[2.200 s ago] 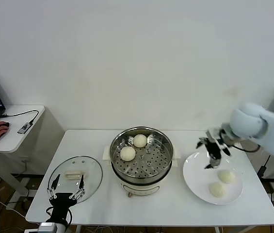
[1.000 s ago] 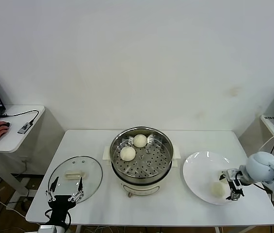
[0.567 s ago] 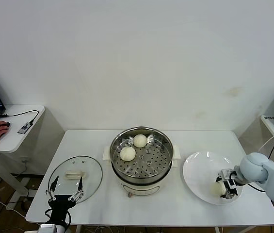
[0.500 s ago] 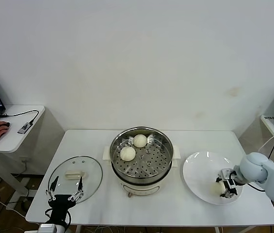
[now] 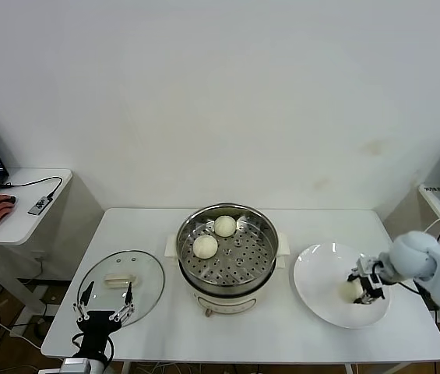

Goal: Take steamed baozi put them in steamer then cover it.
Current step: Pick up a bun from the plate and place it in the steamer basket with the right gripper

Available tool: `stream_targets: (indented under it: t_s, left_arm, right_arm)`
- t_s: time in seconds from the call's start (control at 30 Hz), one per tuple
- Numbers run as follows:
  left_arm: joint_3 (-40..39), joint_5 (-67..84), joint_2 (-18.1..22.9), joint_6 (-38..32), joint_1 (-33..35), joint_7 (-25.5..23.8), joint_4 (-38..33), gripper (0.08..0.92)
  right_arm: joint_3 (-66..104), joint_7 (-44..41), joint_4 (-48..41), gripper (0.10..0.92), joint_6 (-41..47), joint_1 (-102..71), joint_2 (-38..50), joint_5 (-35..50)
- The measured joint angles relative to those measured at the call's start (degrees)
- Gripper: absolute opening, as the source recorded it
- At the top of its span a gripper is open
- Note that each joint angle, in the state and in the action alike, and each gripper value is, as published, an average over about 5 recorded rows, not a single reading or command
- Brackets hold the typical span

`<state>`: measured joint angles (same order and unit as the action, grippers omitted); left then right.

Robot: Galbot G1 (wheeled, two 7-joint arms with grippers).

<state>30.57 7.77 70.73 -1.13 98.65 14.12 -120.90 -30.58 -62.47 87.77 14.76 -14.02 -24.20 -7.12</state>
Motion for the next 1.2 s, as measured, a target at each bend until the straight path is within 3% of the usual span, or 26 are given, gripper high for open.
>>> stream_targets:
  t_s: [0.27, 0.6, 0.93, 1.2]
  left_arm:
    - [0.0, 0.37, -0.33, -0.01, -0.07, 0.01, -0.05, 0.823]
    - [0.59, 0.77, -0.55, -0.11, 0.04, 0.02, 0.0, 0.823]
    - [0.73, 0.82, -0.22, -0.11, -0.47, 0.04, 0.32, 0.823]
    - [1.37, 1.04, 0.24, -0.07, -0.46, 0.07, 0.01, 0.823]
  right_arm:
    - [-9.22, -0.88, -1.4, 0.582, 0.14, 16.8, -1.8, 6.19]
    - [-22.19, 1.27, -2.34, 0.585, -0.54, 36.65, -11.42, 14.85]
    - [-32.37, 4.06, -1.94, 0.585, -5.28, 43.69, -22.95, 20.99]
    - [-38.13, 4.02, -2.67, 0.589, -11.71, 44.96, -30.44, 18.79]
